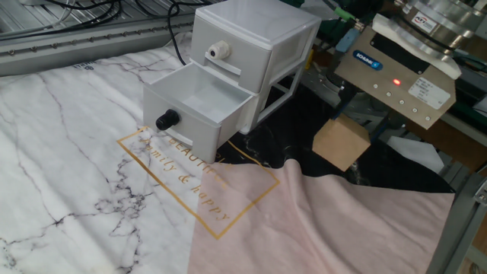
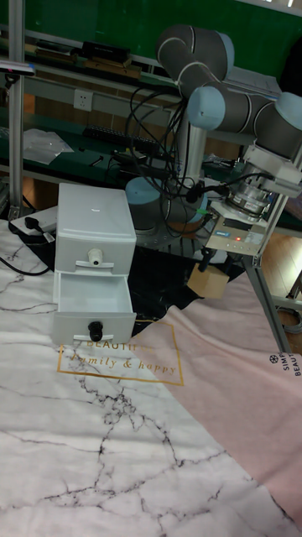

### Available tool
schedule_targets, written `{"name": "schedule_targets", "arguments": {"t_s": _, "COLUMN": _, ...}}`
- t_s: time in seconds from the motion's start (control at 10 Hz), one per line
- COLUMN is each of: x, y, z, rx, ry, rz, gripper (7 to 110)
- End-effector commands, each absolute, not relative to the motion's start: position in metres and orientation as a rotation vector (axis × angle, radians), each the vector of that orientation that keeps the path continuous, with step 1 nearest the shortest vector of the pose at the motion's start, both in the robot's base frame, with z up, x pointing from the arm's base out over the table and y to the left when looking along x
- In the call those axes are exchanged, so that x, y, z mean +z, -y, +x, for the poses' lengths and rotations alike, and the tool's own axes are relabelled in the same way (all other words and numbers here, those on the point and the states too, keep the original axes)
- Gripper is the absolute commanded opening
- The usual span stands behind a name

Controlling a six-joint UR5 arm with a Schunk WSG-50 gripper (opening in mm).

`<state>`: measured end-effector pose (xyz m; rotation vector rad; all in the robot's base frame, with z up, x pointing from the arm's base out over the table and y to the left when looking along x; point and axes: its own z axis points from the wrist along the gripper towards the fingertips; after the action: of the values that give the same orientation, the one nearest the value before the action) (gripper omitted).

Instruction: Put things in the drawer

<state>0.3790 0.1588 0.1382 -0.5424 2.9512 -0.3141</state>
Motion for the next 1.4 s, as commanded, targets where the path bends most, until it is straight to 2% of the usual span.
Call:
{"name": "schedule_targets", "arguments": {"t_s": 0.0, "x": 0.142, "y": -0.151, "z": 0.385, "rx": -0.366, "ry": -2.933, "rz": -0.474, "gripper": 7}}
{"name": "schedule_targets", "arguments": {"t_s": 0.3, "x": 0.14, "y": -0.145, "z": 0.365, "rx": -0.38, "ry": -3.018, "rz": -0.35, "gripper": 7}}
{"name": "schedule_targets", "arguments": {"t_s": 0.4, "x": 0.139, "y": -0.152, "z": 0.362, "rx": -0.337, "ry": -3.037, "rz": -0.3, "gripper": 7}}
{"name": "schedule_targets", "arguments": {"t_s": 0.7, "x": 0.138, "y": -0.154, "z": 0.361, "rx": -0.323, "ry": -3.04, "rz": -0.292, "gripper": 7}}
{"name": "schedule_targets", "arguments": {"t_s": 1.0, "x": 0.145, "y": -0.138, "z": 0.381, "rx": -0.441, "ry": -2.946, "rz": -0.441, "gripper": 7}}
{"name": "schedule_targets", "arguments": {"t_s": 1.3, "x": 0.153, "y": -0.124, "z": 0.396, "rx": -0.436, "ry": -2.944, "rz": -0.482, "gripper": 7}}
